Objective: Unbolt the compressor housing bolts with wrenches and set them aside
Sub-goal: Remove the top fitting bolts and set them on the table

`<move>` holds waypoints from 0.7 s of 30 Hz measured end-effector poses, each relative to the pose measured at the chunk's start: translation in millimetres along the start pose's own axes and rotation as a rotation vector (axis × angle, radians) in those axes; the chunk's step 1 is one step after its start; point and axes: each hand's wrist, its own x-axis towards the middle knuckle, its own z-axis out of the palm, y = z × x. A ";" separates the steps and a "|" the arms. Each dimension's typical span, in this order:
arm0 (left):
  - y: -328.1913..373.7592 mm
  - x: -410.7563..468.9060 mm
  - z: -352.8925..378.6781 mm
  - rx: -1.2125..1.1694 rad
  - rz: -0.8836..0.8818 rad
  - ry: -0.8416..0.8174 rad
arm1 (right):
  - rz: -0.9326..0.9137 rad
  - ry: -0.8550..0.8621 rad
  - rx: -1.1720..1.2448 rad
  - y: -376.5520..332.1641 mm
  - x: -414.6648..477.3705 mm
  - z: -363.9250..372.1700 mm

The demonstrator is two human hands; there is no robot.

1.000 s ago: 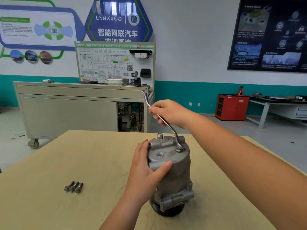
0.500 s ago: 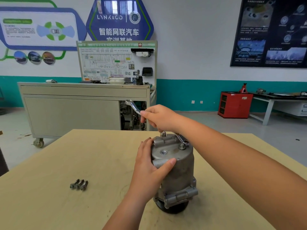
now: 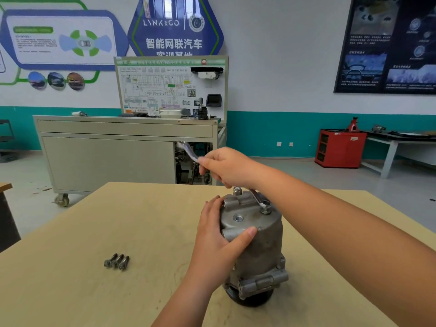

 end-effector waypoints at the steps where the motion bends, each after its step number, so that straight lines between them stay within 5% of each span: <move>1: 0.4 -0.4 -0.3 -0.002 -0.002 -0.007 | 0.000 -0.001 -0.035 1.1 -0.5 2.5; 14: 14.5 14.7 -7.0 0.138 0.066 -0.041 | -0.353 -0.168 -0.334 -11.6 -30.2 19.2; 21: 7.3 21.8 -2.3 0.060 -0.040 -0.088 | -0.447 -0.196 -0.391 -5.8 -32.4 18.7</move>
